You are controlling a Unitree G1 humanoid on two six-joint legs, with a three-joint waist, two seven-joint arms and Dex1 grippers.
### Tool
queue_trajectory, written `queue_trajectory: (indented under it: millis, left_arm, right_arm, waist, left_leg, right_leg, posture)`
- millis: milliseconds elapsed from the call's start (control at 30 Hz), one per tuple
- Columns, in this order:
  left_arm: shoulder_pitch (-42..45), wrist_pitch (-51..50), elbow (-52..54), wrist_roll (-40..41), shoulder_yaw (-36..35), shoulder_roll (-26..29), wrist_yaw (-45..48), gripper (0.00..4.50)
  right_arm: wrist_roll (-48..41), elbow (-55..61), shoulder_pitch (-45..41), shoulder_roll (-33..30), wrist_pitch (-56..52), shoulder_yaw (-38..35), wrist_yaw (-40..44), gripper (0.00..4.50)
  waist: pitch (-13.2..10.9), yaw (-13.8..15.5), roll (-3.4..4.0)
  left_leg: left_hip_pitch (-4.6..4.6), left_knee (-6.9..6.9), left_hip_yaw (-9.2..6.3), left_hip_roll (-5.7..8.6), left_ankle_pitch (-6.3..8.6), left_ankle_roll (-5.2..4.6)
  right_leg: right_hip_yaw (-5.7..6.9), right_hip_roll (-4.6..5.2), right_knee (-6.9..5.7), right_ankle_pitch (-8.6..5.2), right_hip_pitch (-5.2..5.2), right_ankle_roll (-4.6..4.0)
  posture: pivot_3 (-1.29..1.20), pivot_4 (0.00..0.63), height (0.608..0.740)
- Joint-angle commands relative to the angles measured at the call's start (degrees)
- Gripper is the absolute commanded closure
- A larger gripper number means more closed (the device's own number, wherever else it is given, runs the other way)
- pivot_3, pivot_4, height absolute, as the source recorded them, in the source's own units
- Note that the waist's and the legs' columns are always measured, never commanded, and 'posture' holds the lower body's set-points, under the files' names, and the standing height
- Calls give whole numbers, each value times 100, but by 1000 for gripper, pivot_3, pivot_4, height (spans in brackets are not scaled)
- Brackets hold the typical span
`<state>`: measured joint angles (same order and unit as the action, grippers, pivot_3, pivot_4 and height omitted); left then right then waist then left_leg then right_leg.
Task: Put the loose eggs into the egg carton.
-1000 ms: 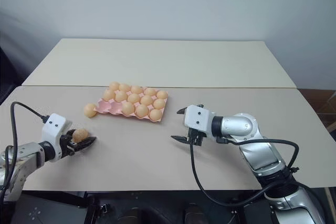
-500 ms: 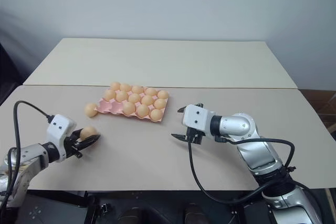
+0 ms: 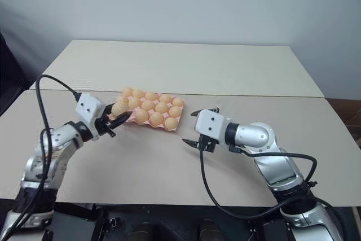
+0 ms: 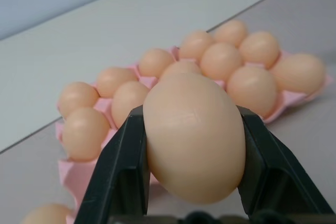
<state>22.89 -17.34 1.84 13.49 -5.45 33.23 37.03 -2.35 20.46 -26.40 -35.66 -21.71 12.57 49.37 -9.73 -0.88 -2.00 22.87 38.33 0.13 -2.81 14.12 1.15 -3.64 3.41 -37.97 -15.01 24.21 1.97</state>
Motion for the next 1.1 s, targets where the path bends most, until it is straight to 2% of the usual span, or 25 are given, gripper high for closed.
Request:
queue_trajectory:
  millis: [33, 167, 467, 567, 667, 1000, 1100]
  left_arm:
    - [290, 370, -416, -258, 115, -76, -114, 2639]
    - [563, 476, -944, -438, 188, -246, -286, 2639]
    - [690, 869, -1334, -456, 97, -604, -507, 2639]
    - [750, 1008, -1424, -511, 86, -697, -663, 1790]
    - [852, 1104, -1651, -667, 51, -725, -971, 753]
    - [509, 1180, -1079, -393, -110, -625, -698, 753]
    - [43, 883, -388, -101, -247, -414, -402, 753]
  right_arm:
    - [-8, 326, 30, -102, -120, -230, -126, 0]
    - [-34, 409, 38, -156, -224, -270, -171, 0]
    - [-49, 502, 35, -205, -311, -256, -203, 0]
    - [-47, 510, 33, -201, -312, -239, -206, 0]
    - [-55, 509, 32, -210, -319, -245, -208, 0]
    - [-56, 480, 11, -220, -328, -250, -211, 0]
    - [-69, 504, 19, -232, -333, -256, -200, 0]
  waist:
    - [0, -15, 0]
    - [0, -9, 0]
    - [0, 10, 0]
    - [0, 7, 0]
    - [0, 8, 0]
    - [0, -8, 0]
    - [0, -27, 0]
  left_leg:
    - [0, 0, 0, 0, 0, 0]
    - [-2, 2, 0, 1, 0, -1]
    - [1, 11, -2, 1, 0, 0]
    - [3, 12, -3, 1, 0, -1]
    - [4, 13, -3, 1, 0, -1]
    - [4, 15, -3, 1, 0, -1]
    - [3, 15, -3, 0, 0, -1]
  right_leg:
    - [-1, 0, -1, 0, 0, 0]
    - [-1, 0, -3, 0, -2, 0]
    - [1, 0, -4, 0, -3, 1]
    - [2, 0, -3, 0, -4, 1]
    - [2, 0, -3, 0, -2, 1]
    - [1, 0, -3, 1, -3, 2]
    - [1, -1, -4, 1, -2, 1]
  posture:
    - [0, 150, 740]
    - [0, 150, 740]
    - [0, 150, 740]
    - [0, 150, 740]
    - [0, 150, 740]
    - [0, 150, 740]
    - [0, 150, 740]
